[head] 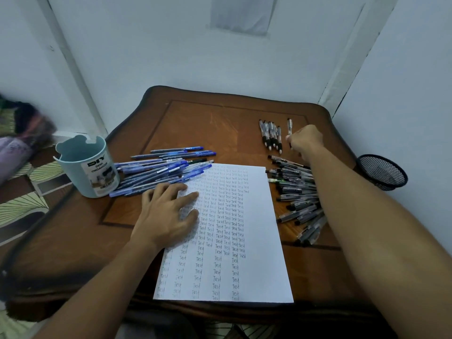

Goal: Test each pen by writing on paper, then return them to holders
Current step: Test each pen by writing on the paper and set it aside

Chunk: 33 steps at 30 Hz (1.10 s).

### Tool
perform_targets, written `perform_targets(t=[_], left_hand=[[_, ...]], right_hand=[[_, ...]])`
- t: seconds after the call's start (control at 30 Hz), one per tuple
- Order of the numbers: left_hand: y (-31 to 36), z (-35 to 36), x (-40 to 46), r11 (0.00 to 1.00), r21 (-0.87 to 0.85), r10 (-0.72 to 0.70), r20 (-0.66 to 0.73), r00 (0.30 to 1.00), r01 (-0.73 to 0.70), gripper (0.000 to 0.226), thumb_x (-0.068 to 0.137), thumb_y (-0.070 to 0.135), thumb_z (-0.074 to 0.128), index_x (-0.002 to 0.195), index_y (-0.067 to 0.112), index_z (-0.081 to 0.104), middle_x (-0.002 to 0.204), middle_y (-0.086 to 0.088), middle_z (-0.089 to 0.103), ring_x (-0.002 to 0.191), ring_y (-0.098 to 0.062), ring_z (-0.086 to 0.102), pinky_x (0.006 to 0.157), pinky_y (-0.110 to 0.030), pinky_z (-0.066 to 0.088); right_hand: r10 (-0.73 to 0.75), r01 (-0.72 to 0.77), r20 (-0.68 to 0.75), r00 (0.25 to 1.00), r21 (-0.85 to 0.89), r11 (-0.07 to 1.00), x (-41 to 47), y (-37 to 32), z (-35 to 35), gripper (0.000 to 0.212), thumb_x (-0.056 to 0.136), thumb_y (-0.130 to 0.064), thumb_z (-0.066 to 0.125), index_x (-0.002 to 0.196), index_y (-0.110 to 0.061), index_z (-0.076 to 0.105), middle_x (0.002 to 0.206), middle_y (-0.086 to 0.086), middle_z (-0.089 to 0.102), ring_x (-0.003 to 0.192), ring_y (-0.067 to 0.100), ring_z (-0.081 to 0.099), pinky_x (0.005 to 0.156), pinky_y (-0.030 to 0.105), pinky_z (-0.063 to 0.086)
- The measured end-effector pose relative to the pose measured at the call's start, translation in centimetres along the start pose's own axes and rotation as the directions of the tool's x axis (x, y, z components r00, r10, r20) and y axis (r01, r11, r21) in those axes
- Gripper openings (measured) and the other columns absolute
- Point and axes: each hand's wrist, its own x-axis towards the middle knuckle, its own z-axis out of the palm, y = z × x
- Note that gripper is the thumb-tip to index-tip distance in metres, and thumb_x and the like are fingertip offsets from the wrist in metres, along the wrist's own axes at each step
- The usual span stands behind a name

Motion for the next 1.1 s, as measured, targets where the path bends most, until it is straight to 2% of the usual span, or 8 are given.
perform_targets(t=[0.2, 0.5, 0.63, 0.7, 0.77, 0.9, 1.0, 1.1], left_hand=[[0.0, 0.2, 0.1, 1.0, -0.001, 0.014, -0.02, 1.0, -0.014, 0.063, 0.083, 0.065, 0.029, 0.13, 0.04, 0.062, 0.139, 0.012, 0.049, 0.133, -0.014, 0.03, 0.106, -0.04, 0.012], [-0.2, 0.2, -0.1, 1.0, 0.003, 0.012, -0.026, 1.0, -0.012, 0.062, 0.083, 0.065, 0.029, 0.129, 0.04, 0.063, 0.138, 0.011, 0.05, 0.132, -0.014, 0.03, 0.104, -0.038, 0.012], [-0.2, 0.3, 0.0, 1.0, 0.003, 0.009, -0.023, 1.0, -0.009, 0.063, 0.083, 0.066, 0.029, 0.129, 0.04, 0.063, 0.138, 0.012, 0.05, 0.132, -0.014, 0.03, 0.105, -0.04, 0.013], [-0.2, 0.3, 0.0, 1.0, 0.013, 0.005, -0.016, 1.0, -0.004, 0.065, 0.082, 0.067, 0.026, 0.13, 0.041, 0.061, 0.139, 0.013, 0.048, 0.133, -0.012, 0.028, 0.105, -0.038, 0.011], [-0.1, 0.3, 0.1, 1.0, 0.018, 0.002, -0.013, 1.0, -0.001, 0.066, 0.081, 0.067, 0.025, 0.13, 0.042, 0.061, 0.14, 0.013, 0.048, 0.133, -0.012, 0.027, 0.105, -0.038, 0.011], [-0.1, 0.3, 0.1, 1.0, 0.023, -0.002, -0.007, 1.0, 0.002, 0.066, 0.081, 0.067, 0.025, 0.13, 0.042, 0.06, 0.14, 0.014, 0.048, 0.133, -0.011, 0.026, 0.105, -0.038, 0.01], [-0.1, 0.2, 0.1, 1.0, 0.025, -0.003, -0.005, 1.0, 0.003, 0.068, 0.08, 0.068, 0.023, 0.131, 0.042, 0.06, 0.14, 0.013, 0.047, 0.133, -0.01, 0.025, 0.106, -0.038, 0.011], [-0.1, 0.2, 0.1, 1.0, 0.022, -0.002, -0.004, 1.0, 0.002, 0.068, 0.08, 0.068, 0.023, 0.131, 0.042, 0.06, 0.14, 0.013, 0.047, 0.132, -0.01, 0.026, 0.106, -0.04, 0.012]], right_hand=[[0.049, -0.048, 0.021, 0.999, -0.058, 0.997, 2.5, 0.9, 1.4, 0.022, 0.095, -0.018, 0.068, 0.105, 0.001, 0.067, 0.105, 0.014, 0.068, 0.09, 0.024, 0.066, 0.076, 0.035, 0.057], [-0.026, 0.042, 0.077, 0.997, -0.213, 0.976, 3.0, 0.5, 2.9, 0.016, 0.097, -0.014, 0.064, 0.103, 0.002, 0.065, 0.098, 0.015, 0.064, 0.091, 0.027, 0.064, 0.059, 0.03, 0.042], [-0.063, 0.086, 0.11, 0.992, -0.221, 0.971, 2.8, 1.2, 2.1, 0.022, 0.095, -0.014, 0.066, 0.111, 0.001, 0.069, 0.111, 0.017, 0.068, 0.099, 0.031, 0.065, 0.083, 0.04, 0.056], [-0.095, 0.129, 0.157, 0.983, -0.224, 0.966, 2.7, 1.5, 1.6, 0.028, 0.094, -0.015, 0.068, 0.12, -0.004, 0.068, 0.12, 0.017, 0.067, 0.106, 0.032, 0.065, 0.096, 0.045, 0.054], [-0.132, 0.175, 0.184, 0.974, -0.242, 0.954, 2.5, 1.8, 0.9, 0.029, 0.094, -0.013, 0.067, 0.123, -0.007, 0.068, 0.126, 0.015, 0.065, 0.113, 0.032, 0.062, 0.1, 0.042, 0.051], [-0.131, 0.212, 0.245, 0.961, -0.341, 0.916, 2.2, 2.3, -0.2, 0.017, 0.095, -0.004, 0.063, 0.11, -0.005, 0.071, 0.116, 0.015, 0.066, 0.107, 0.03, 0.061, 0.092, 0.035, 0.05], [-0.095, 0.257, 0.349, 0.932, -0.454, 0.853, 1.8, 2.8, -0.4, 0.016, 0.092, -0.006, 0.067, 0.107, -0.006, 0.072, 0.109, 0.013, 0.069, 0.102, 0.029, 0.063, 0.094, 0.04, 0.053], [-0.11, 0.294, 0.362, 0.926, -0.507, 0.81, 1.9, 3.6, -0.3, 0.016, 0.092, -0.007, 0.066, 0.106, -0.01, 0.073, 0.108, 0.012, 0.069, 0.095, 0.029, 0.064, 0.091, 0.043, 0.056]])
